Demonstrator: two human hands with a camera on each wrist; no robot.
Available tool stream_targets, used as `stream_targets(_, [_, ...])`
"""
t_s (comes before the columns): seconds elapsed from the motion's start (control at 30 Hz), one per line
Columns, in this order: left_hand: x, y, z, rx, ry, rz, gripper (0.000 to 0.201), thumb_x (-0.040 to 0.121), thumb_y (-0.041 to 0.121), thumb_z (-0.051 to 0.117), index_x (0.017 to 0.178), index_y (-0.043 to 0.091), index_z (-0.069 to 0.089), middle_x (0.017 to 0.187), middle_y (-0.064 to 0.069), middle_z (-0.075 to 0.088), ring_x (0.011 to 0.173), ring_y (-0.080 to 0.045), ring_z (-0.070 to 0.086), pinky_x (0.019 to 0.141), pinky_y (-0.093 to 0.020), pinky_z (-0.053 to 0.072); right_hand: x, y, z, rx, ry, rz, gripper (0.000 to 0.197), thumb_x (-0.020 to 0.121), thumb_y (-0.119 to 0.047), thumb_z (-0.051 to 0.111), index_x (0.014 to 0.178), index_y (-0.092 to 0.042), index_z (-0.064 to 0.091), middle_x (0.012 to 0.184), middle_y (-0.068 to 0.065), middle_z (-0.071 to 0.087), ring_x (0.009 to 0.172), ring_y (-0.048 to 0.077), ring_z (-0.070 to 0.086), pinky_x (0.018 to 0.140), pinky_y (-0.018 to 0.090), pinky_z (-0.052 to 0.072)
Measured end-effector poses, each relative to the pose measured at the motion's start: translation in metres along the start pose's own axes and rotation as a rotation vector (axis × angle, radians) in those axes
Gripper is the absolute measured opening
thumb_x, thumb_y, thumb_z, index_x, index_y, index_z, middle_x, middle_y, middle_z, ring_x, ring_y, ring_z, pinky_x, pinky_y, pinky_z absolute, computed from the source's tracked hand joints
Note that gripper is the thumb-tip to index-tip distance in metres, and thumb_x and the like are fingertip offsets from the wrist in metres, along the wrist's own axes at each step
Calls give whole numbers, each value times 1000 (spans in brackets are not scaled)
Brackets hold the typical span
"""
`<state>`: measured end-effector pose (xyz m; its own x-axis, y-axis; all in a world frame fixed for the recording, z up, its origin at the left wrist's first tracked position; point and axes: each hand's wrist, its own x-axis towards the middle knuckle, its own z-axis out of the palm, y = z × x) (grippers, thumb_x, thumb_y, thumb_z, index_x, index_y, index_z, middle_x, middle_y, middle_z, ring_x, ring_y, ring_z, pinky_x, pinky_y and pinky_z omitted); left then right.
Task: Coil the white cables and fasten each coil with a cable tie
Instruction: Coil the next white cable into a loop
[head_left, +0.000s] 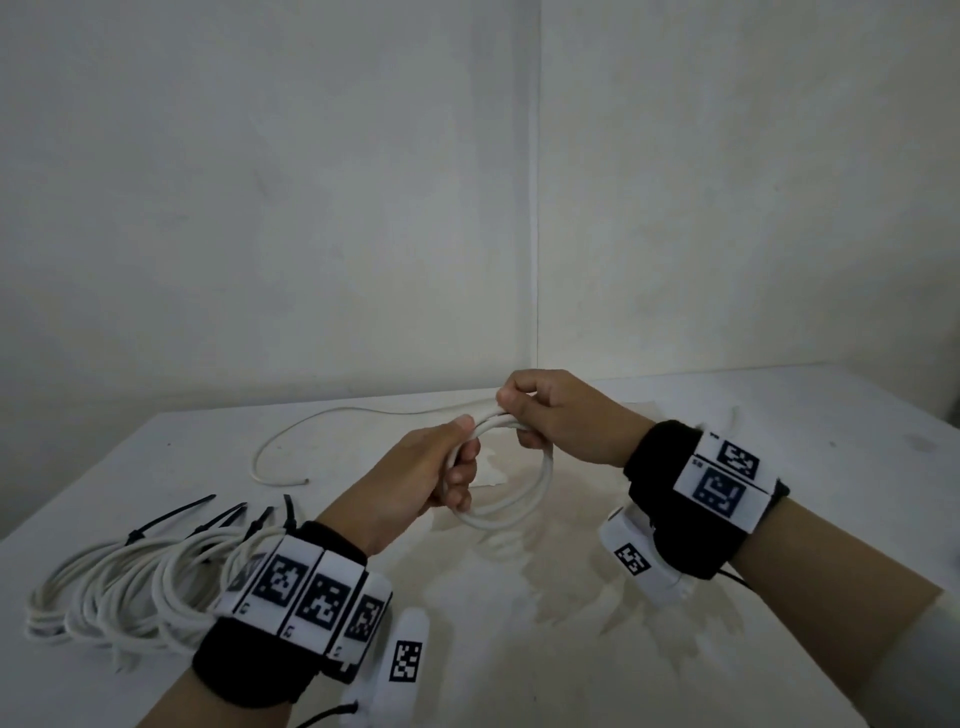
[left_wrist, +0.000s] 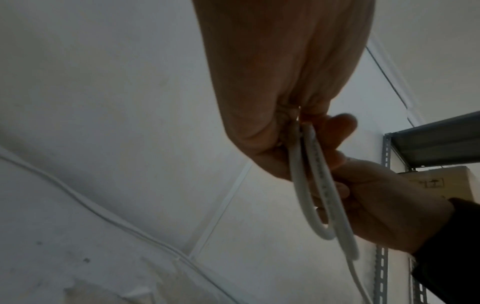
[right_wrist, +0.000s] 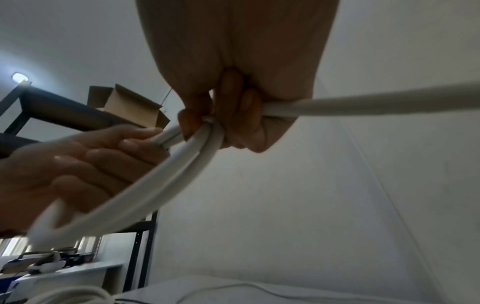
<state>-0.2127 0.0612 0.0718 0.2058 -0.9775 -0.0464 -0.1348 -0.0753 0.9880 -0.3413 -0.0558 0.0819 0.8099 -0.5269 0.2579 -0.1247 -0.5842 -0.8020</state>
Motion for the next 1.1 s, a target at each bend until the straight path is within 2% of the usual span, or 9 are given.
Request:
stream_targets(0.23, [-5, -2, 6, -69, 94, 34, 40, 99, 27, 33, 62, 14, 38, 46, 8, 26, 37, -6, 21, 42, -19, 30, -4, 2, 3, -42, 24, -65, 28, 97, -20, 44, 70, -19, 52, 55, -1, 56, 53, 13, 49, 57, 20, 41])
stream_targets(0.37, [-5, 1, 1, -241, 144, 50, 39, 99, 24, 33, 61, 14, 35, 43, 9, 24, 34, -4, 19, 36, -17, 24, -8, 14, -6, -136, 187, -131, 27, 96, -16, 46, 73, -29, 53, 62, -6, 57, 66, 20, 53, 69, 30, 44])
stream_targets(0.5, [0, 1, -15, -399, 244, 70, 38, 98, 24, 33, 61, 15, 35, 40, 10, 24, 31, -2, 19, 31, -15, 22, -12, 32, -14, -284, 257, -117, 16, 96, -13, 44, 95, -12, 60, 60, -6, 48, 55, 13, 41, 59, 22, 35])
stream_targets(0.6, [2, -1, -36, -527, 358, 94, 38, 98, 26, 33, 62, 16, 35, 37, 10, 26, 28, -1, 21, 29, -14, 22, -13, 49, -23, -404, 316, -32, 18, 96, -15, 43, 105, -8, 57, 62, -10, 47, 56, 11, 44, 62, 30, 37])
stream_targets(0.7, [2, -2, -51, -556, 445, 129, 38, 98, 27, 34, 62, 16, 36, 37, 10, 27, 28, -3, 22, 30, -14, 23, -13, 58, -19, -495, 312, -3, 21, 97, -19, 41, 108, -8, 54, 62, -7, 48, 61, 22, 46, 65, 35, 38])
stream_targets(0.8, [4, 0, -55, -563, 518, 165, 37, 98, 26, 35, 62, 16, 36, 37, 10, 28, 30, -3, 22, 31, -15, 22, -14, 63, -7, -608, 277, -70, 26, 98, -21, 40, 114, -9, 56, 85, 6, 63, 75, 31, 57, 69, 38, 44])
stream_targets(0.87, [5, 1, -57, -548, 570, 190, 35, 96, 24, 36, 62, 17, 36, 38, 10, 28, 31, -4, 22, 33, -15, 22, -16, 66, -1, -677, 289, -193, 30, 95, -19, 41, 117, -8, 59, 90, 12, 65, 73, 34, 61, 61, 36, 48])
stream_targets(0.97, [8, 2, -59, -535, 626, 212, 34, 96, 24, 37, 63, 17, 36, 39, 10, 29, 34, -5, 22, 35, -15, 23, -18, 65, 10, -808, 244, -292, 34, 80, -6, 57, 114, -4, 61, 72, 9, 59, 52, 26, 56, 45, 21, 34])
stream_targets(1.1, [15, 2, -52, -499, 632, 208, 32, 96, 25, 37, 65, 18, 37, 40, 10, 30, 35, -6, 23, 38, -17, 24, -24, 56, 35, -979, 244, -456, 25, 69, -6, 69, 94, -9, 66, 70, 2, 61, 51, 18, 58, 34, 18, 35])
